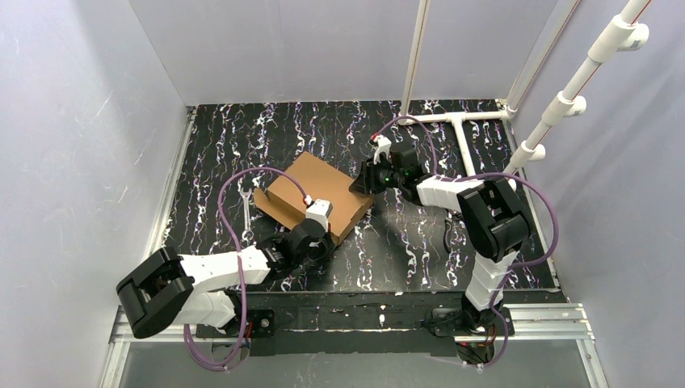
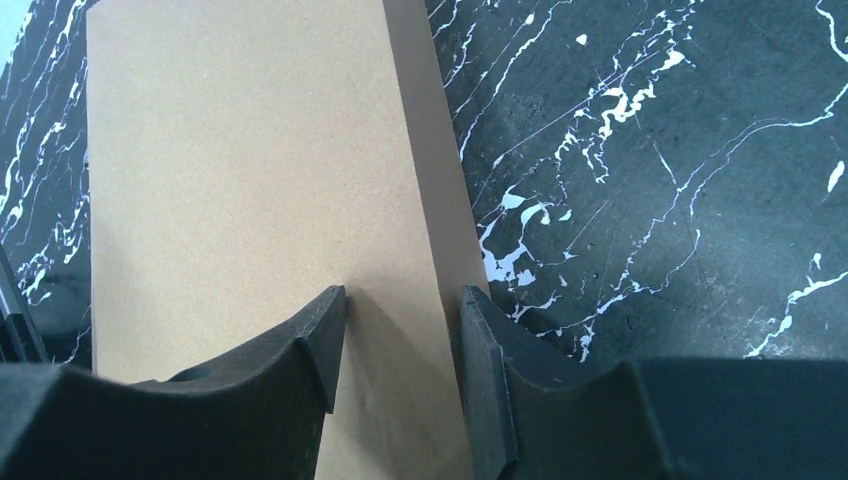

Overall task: Fold the paper box
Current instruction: Close the paper box at the center of the board.

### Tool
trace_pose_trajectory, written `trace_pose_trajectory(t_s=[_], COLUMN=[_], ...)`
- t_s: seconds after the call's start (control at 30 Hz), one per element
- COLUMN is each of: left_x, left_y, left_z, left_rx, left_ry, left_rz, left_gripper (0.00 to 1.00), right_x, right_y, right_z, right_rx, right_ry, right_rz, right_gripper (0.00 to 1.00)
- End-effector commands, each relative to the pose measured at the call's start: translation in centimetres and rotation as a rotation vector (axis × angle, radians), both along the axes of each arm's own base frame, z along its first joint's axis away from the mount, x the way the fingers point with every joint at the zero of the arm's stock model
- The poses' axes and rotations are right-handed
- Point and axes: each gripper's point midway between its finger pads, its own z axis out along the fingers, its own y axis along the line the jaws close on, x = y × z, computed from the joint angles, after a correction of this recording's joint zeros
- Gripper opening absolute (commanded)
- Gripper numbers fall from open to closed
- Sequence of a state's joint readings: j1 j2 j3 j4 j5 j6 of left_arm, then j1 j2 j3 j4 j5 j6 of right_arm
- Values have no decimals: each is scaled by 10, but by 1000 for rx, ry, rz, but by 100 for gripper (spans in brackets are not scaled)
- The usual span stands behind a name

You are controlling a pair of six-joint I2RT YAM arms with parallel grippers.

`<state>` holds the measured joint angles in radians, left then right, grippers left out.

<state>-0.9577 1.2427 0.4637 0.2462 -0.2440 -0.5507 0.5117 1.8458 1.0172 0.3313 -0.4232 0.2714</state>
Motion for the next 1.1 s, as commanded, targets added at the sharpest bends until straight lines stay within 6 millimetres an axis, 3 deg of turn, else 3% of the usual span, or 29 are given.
trace_pose_trajectory(t_s=[0.0, 0.2, 0.43, 0.5, 0.7, 0.83, 0.97, 1.07], left_x=[29, 17, 7, 7, 10, 14, 20, 25], left_y=[-16, -8, -5, -4, -11, -20, -25, -26], left_z=[43, 23, 11, 10, 13, 29, 46, 55], left_rx=[-133, -71, -36, -34, -55, -83, -133, -161], left_ry=[-91, -81, -117, -117, -102, -132, -128, -123], left_rz=[106, 36, -61, -66, -52, -46, 17, 67], left_gripper=[0, 0, 0, 0, 0, 0, 0, 0], right_x=[-33, -25, -9, -10, -27, -42, -53, -59], right_y=[-1, 3, -10, -15, -15, -5, 2, 3], right_z=[-29, 2, 29, 26, -1, -10, -13, -20], right_rx=[-64, -48, 1, 32, 122, 85, 45, 32], right_ry=[109, 14, -31, 17, 185, 166, 101, 98], right_rz=[7, 84, 110, 101, 105, 82, 28, 0], right_gripper=[51, 74, 89, 91, 76, 69, 54, 50])
